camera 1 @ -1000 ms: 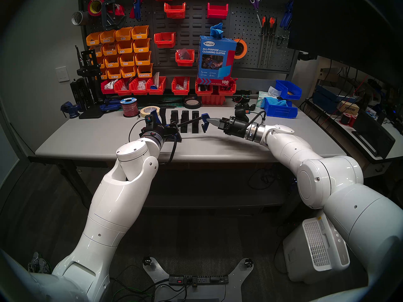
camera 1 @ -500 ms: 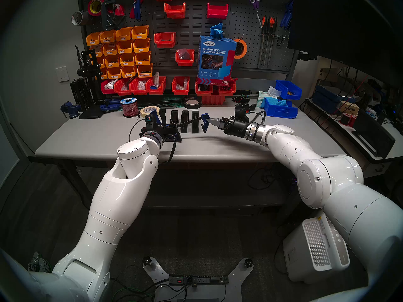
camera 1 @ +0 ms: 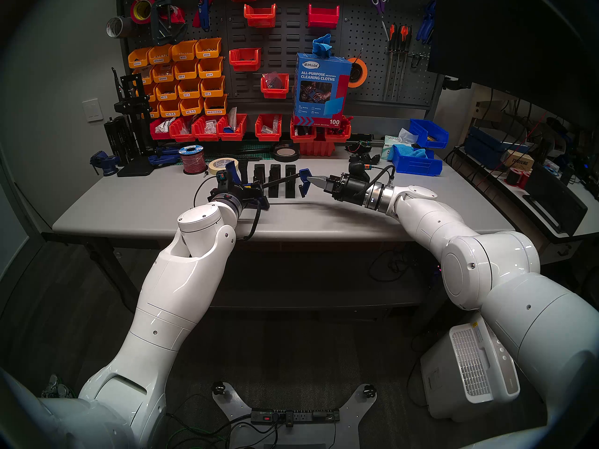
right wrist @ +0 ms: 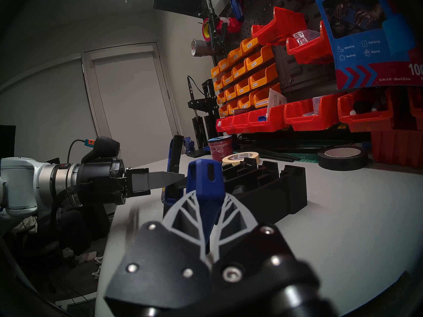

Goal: Clamp the two 3D printed pieces together with the clamp

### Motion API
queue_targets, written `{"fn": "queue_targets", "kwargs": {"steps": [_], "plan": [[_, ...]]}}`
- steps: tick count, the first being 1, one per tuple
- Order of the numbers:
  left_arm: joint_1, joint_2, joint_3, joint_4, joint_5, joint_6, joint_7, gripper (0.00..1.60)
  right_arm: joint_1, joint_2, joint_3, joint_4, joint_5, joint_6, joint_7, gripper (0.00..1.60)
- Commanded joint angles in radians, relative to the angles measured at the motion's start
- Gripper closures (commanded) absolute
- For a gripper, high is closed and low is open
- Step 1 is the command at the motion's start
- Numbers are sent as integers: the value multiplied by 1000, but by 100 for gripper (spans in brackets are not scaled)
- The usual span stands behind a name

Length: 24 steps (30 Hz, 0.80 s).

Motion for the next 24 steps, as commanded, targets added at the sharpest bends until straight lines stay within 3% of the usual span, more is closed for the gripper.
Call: {"fn": "queue_targets", "kwargs": {"steps": [1,24], "plan": [[-53,4,-14,-2,9,-25,-9,0,51,2,10,-24,9,0,3,160],[-39,11,-31,-40,0,-26,-40,0,52,1,13,-20,6,-2,5,160]]}}
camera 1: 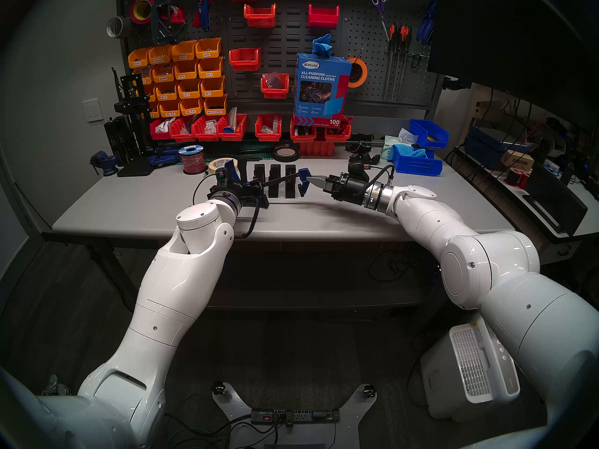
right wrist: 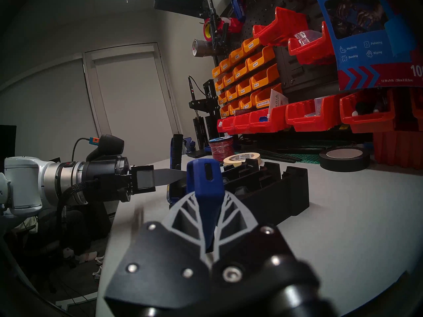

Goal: Clamp the two 3D printed pieces together with the clamp

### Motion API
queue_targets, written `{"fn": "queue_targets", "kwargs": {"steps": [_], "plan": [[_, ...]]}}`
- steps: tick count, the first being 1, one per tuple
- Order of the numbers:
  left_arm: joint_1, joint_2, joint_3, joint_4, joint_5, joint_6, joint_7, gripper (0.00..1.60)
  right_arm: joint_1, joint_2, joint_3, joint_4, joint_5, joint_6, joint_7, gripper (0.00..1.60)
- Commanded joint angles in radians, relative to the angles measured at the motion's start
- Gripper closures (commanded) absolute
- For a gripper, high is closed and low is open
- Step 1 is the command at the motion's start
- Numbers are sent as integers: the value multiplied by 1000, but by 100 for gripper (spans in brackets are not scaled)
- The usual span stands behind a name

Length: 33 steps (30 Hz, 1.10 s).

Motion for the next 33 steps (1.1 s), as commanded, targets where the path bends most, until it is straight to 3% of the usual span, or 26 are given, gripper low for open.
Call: {"fn": "queue_targets", "kwargs": {"steps": [1,17,33], "plan": [[-31,4,-24,-51,-8,-13,-10,0,49,4,10,-23,9,1,1,160],[-29,8,-21,-56,-16,-3,-25,0,51,3,12,-20,7,0,2,160],[-65,10,6,39,2,1,-40,0,53,3,14,-17,5,-1,3,160]]}}
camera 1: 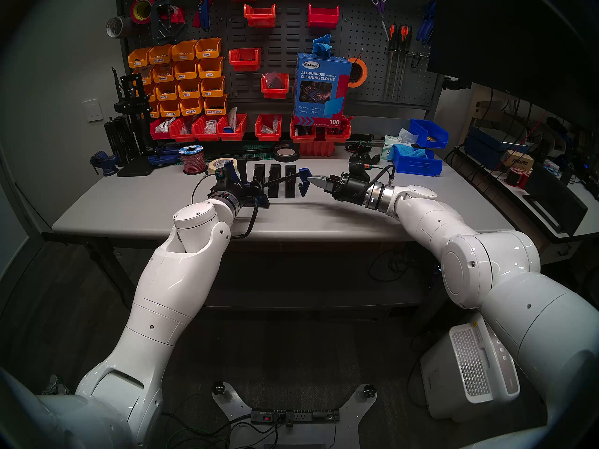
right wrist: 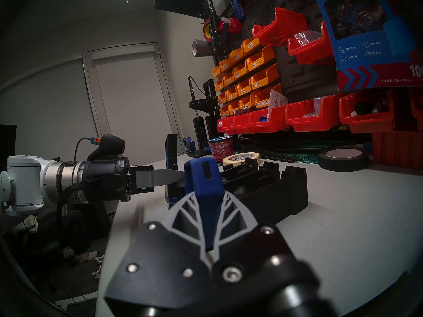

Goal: Clamp the two 3D printed pieces together with the clamp

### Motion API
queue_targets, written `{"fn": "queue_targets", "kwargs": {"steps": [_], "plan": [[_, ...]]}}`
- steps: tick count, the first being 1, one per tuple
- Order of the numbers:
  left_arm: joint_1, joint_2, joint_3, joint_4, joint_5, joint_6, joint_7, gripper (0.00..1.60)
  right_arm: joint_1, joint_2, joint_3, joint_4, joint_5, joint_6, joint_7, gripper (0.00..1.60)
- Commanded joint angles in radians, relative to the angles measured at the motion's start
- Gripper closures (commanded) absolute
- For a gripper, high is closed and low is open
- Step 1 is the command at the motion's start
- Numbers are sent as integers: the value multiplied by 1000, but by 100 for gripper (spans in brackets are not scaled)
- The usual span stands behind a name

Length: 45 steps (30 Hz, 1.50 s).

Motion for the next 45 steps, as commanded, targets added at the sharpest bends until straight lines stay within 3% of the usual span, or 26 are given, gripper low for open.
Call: {"fn": "queue_targets", "kwargs": {"steps": [1,34,35,36,37,38,40,45], "plan": [[-56,0,9,23,17,-10,-5,0,50,0,10,-23,9,2,0,160],[-81,-11,12,69,43,-50,-35,0,54,-1,14,-17,4,-1,0,160],[-78,-11,11,67,44,-51,-35,51,54,-1,15,-16,4,-1,1,160],[-77,-11,10,66,45,-51,-36,63,54,-1,15,-16,4,-1,1,160],[-75,-11,10,64,45,-53,-37,102,54,-1,15,-16,3,-1,1,160],[-75,-11,10,64,45,-53,-37,102,54,-1,15,-16,3,-1,1,160],[-70,-11,8,62,47,-55,-39,160,54,-1,15,-16,3,-1,1,160],[-62,-11,6,57,50,-58,-40,160,55,-1,16,-15,2,-1,2,160]]}}
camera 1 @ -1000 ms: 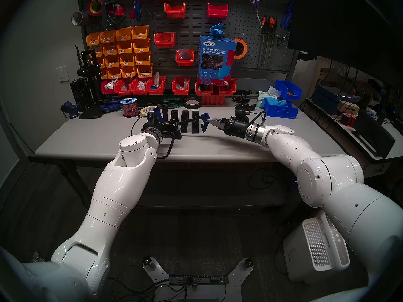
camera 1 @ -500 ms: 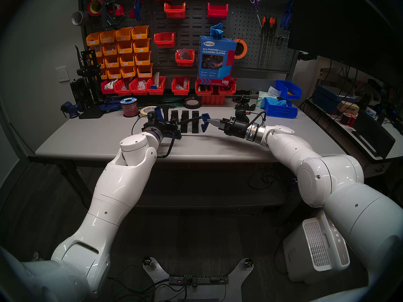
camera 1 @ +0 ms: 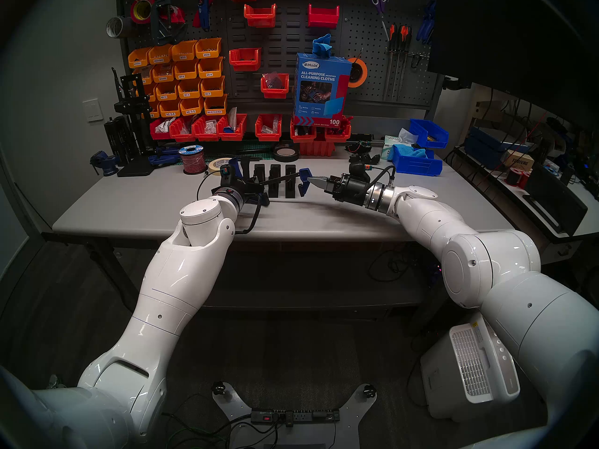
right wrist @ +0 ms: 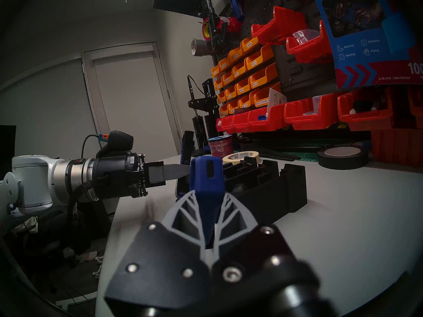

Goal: Clamp the two 3D printed pieces together with the clamp

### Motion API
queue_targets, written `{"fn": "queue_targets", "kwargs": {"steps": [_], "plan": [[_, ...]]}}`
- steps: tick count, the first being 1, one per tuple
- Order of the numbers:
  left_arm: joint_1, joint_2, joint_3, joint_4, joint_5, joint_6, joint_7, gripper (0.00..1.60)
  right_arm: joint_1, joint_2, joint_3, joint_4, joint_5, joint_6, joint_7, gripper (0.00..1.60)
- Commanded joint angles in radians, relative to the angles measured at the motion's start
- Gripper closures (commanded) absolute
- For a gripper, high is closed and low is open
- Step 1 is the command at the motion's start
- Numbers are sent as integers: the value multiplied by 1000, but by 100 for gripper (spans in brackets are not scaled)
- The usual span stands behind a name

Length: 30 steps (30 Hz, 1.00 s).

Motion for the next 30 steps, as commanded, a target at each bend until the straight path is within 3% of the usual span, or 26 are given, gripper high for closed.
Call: {"fn": "queue_targets", "kwargs": {"steps": [1,30], "plan": [[-12,4,-10,-21,1,-10,0,160,51,-1,10,-24,10,0,-1,160],[24,20,-42,-79,4,-21,21,160,53,-2,14,-22,5,-1,1,160]]}}
